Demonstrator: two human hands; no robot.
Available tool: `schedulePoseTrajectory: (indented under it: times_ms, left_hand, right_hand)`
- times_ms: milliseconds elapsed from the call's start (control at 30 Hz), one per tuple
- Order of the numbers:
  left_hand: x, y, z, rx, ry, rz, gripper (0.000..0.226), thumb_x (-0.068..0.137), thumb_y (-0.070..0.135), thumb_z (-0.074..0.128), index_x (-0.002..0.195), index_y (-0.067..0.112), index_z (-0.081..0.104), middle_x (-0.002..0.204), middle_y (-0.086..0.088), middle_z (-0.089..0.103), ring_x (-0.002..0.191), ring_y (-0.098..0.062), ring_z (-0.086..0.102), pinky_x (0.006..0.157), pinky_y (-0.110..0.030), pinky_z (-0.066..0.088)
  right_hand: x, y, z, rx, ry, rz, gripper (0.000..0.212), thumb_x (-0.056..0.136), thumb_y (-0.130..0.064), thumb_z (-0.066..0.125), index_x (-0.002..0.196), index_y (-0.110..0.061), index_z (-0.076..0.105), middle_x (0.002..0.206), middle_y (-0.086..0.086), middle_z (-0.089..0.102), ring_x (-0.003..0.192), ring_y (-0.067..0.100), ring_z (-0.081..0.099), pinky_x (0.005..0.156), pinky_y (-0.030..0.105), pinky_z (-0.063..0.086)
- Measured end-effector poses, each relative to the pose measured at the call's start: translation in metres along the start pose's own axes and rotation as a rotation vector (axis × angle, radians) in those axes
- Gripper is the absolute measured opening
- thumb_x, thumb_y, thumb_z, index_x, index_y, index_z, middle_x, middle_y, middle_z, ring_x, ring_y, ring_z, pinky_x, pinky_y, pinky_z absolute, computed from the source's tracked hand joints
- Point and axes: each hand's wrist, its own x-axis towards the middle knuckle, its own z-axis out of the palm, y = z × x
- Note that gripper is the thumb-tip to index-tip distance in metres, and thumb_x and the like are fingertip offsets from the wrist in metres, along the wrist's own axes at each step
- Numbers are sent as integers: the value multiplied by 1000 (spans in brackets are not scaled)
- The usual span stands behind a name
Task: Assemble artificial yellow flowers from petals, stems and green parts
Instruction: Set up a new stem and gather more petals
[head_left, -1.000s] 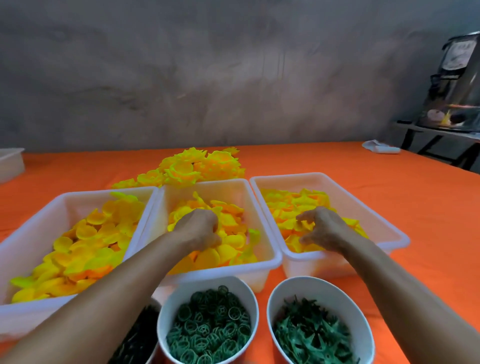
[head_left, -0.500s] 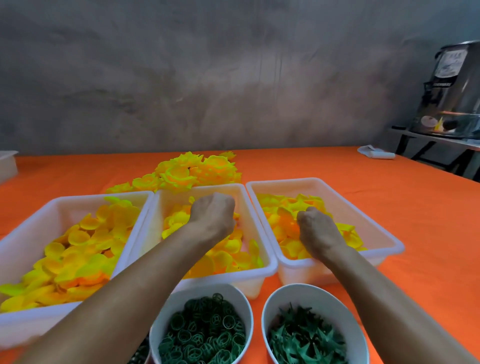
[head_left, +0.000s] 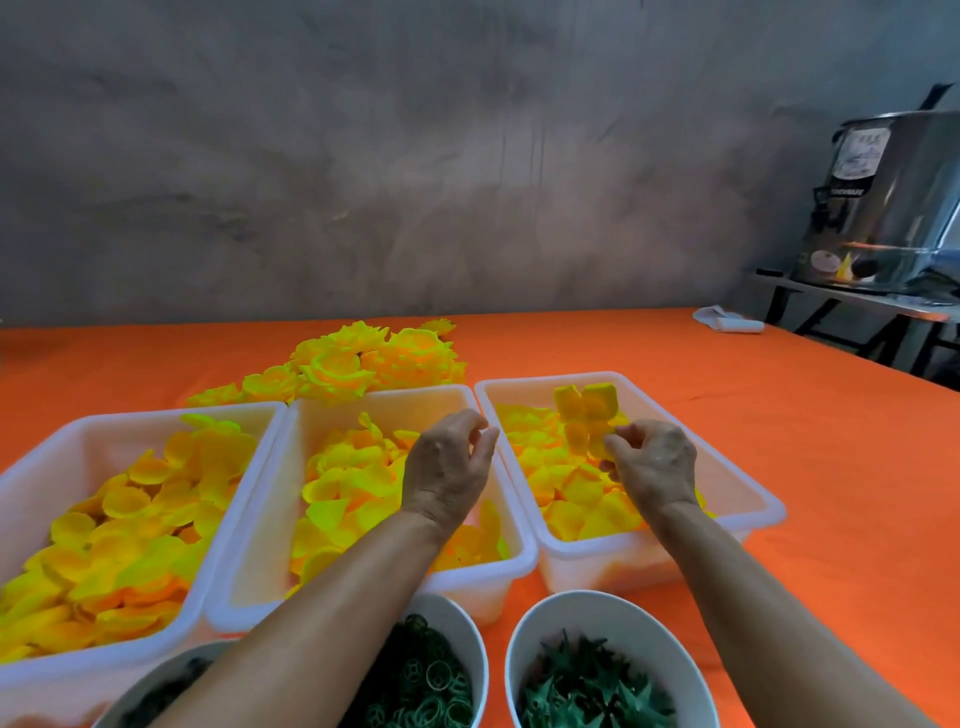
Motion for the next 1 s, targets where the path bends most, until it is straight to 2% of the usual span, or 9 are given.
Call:
schedulePoseTrajectory:
  times_ms: [100, 267, 400, 500, 567, 700, 767, 833, 1000]
  left_hand:
    - [-3, 0, 0, -29, -13, 41, 20, 92, 22, 59, 91, 3, 66, 83, -13, 66, 73, -31, 59, 65, -38, 45]
    - [-3, 4, -2, -147, -39, 21, 24, 92, 24, 60, 91, 1, 67, 82, -12, 67, 70, -27, 59, 66, -36, 48]
    - [-2, 8, -4, -302, -123, -116, 31, 92, 28, 59, 84, -1, 67, 69, -10, 62, 63, -22, 57, 63, -34, 47]
    - [0, 8, -2, -468, -146, -261, 22, 89, 18, 64, 81, -3, 65, 54, -1, 54, 42, -6, 47, 47, -23, 40]
    - [2, 8, -2, -596, -173, -392, 12, 85, 8, 68, 94, 3, 62, 58, -1, 57, 41, -5, 47, 44, -19, 36]
    - [4, 5, -5, -780, -217, -553, 35, 79, -2, 70, 107, 10, 52, 72, -2, 66, 57, -10, 58, 55, -25, 41]
    - [5, 4, -4, -826, -219, -580, 39, 78, -7, 69, 107, 10, 51, 77, -2, 66, 67, -12, 59, 61, -25, 44]
    - [5, 4, -5, -850, -225, -582, 37, 77, -8, 70, 103, 11, 53, 76, -1, 65, 68, -12, 59, 59, -22, 46]
    - [1, 8, -10, -864, -298, -500, 24, 79, -11, 65, 91, 10, 64, 77, -5, 64, 62, -9, 59, 55, -20, 46]
  right_hand:
    - [-5, -8, 6, 30, -13, -44, 8, 84, -9, 64, 79, -3, 68, 74, 15, 69, 78, 35, 70, 77, 44, 53]
    - [-23, -11, 12, -465, -62, -483, 10, 85, -13, 63, 83, -4, 66, 94, 18, 66, 88, 39, 61, 64, 39, 39]
    - [-29, -16, 11, -500, -80, -747, 23, 59, 10, 76, 58, -5, 58, 61, 16, 58, 51, 36, 58, 40, 30, 36]
    - [-29, -18, 11, -467, -79, -868, 32, 51, 17, 77, 51, -5, 53, 52, 14, 52, 47, 30, 55, 36, 27, 37]
    - [-28, -17, 11, -458, -70, -886, 31, 54, 15, 77, 52, -4, 53, 53, 15, 52, 48, 30, 54, 37, 28, 38]
    - [-25, -12, 13, -463, -123, -873, 20, 61, 11, 74, 58, -3, 60, 60, 16, 57, 58, 33, 58, 42, 33, 44]
    - [-22, -12, 15, -558, -210, -784, 5, 78, -5, 69, 81, -8, 69, 85, 12, 65, 85, 32, 60, 63, 38, 49]
    - [-21, -9, 17, -614, -276, -706, 18, 86, -22, 63, 103, -15, 66, 105, 5, 64, 104, 27, 54, 80, 35, 45]
    - [-26, -12, 18, -451, -203, -717, 32, 92, -39, 51, 111, -13, 51, 100, 7, 66, 94, 31, 60, 73, 39, 44]
